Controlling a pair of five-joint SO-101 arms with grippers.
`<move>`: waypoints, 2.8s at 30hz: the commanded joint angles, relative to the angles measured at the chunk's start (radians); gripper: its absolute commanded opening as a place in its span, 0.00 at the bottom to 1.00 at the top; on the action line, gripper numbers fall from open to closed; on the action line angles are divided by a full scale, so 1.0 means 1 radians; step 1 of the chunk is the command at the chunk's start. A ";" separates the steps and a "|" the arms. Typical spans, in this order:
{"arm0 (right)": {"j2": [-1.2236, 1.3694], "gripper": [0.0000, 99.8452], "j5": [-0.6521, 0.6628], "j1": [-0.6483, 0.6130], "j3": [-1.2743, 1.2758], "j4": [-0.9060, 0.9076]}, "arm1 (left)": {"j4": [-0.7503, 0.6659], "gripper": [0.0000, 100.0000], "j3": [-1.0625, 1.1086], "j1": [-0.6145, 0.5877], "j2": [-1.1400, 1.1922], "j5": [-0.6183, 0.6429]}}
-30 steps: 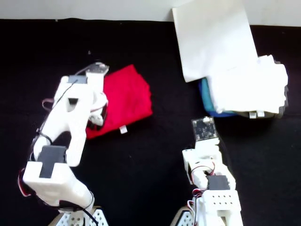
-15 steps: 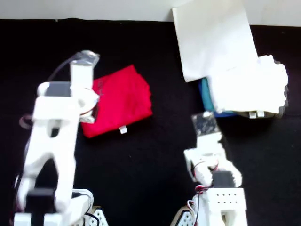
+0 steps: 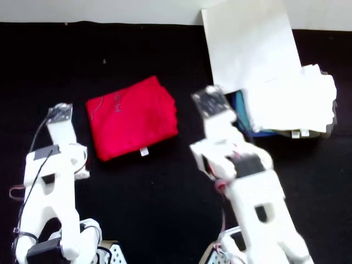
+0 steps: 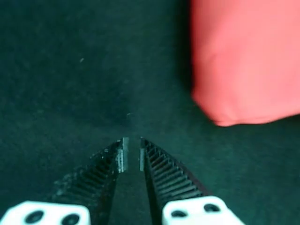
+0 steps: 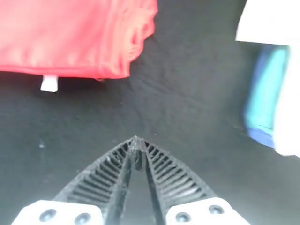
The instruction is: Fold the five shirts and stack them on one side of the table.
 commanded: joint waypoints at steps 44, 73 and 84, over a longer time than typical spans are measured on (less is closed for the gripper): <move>1.945 0.01 -0.282 -0.139 -2.063 0.549 | -0.244 0.06 0.168 -0.024 -0.039 0.006; 1.158 0.01 0.187 0.420 -1.662 0.700 | -0.244 0.06 0.168 -0.024 -0.039 0.006; 1.265 0.01 0.296 0.677 -1.664 0.469 | -0.244 0.06 0.168 -0.024 -0.039 0.006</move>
